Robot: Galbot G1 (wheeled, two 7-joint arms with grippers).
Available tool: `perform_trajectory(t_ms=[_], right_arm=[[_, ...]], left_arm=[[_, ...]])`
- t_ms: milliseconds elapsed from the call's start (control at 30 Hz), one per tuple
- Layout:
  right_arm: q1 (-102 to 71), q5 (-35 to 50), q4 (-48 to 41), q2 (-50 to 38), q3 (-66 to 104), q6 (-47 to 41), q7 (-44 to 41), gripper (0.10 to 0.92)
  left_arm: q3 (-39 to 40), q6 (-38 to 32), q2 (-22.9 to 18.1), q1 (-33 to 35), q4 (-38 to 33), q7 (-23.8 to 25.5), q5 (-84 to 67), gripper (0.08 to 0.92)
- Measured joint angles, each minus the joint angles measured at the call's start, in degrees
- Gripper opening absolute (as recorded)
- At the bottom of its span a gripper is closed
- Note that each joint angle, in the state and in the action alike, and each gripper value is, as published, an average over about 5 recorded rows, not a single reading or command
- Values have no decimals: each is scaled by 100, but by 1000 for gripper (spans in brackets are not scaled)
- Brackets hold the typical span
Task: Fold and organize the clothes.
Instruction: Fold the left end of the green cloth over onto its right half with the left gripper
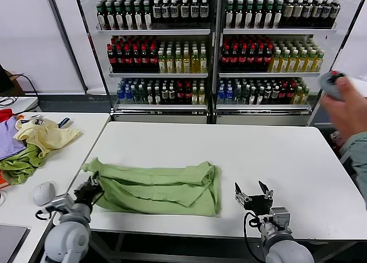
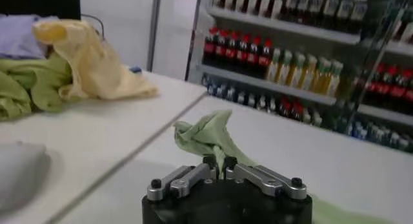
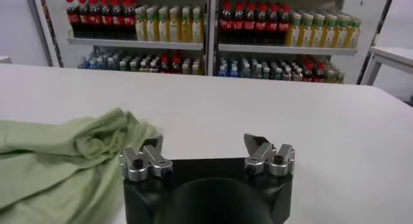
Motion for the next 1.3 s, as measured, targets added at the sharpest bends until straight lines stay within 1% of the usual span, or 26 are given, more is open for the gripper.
perform_trajectory(t_ms=[200, 333, 467, 667, 967, 1067, 1300], right_arm=[[-46, -54, 33, 28, -4, -1, -1, 823], [-96, -82, 66, 28, 30, -2, -2, 823], [-138, -91, 77, 32, 70, -2, -4, 823], [-162, -108, 86, 60, 101, -2, -3, 823], [-149, -123, 59, 70, 122, -1, -9, 823], [-124, -117, 29, 65, 125, 0, -11, 823], [-72, -130, -49, 118, 44, 22, -18, 823]], left_arm=[[219, -47, -112, 109, -629, 195, -247, 114], [686, -94, -310, 115, -890, 291, -231, 114], [1285, -147, -539, 73, -965, 326, -88, 114], [2178, -211, -912, -125, -734, 281, 223, 114], [3209, -318, -1511, -661, 154, 189, 905, 120], [3462, -350, -1605, -779, 418, 217, 1120, 171], [3917, -547, -1769, -1009, 837, 381, 1505, 368]])
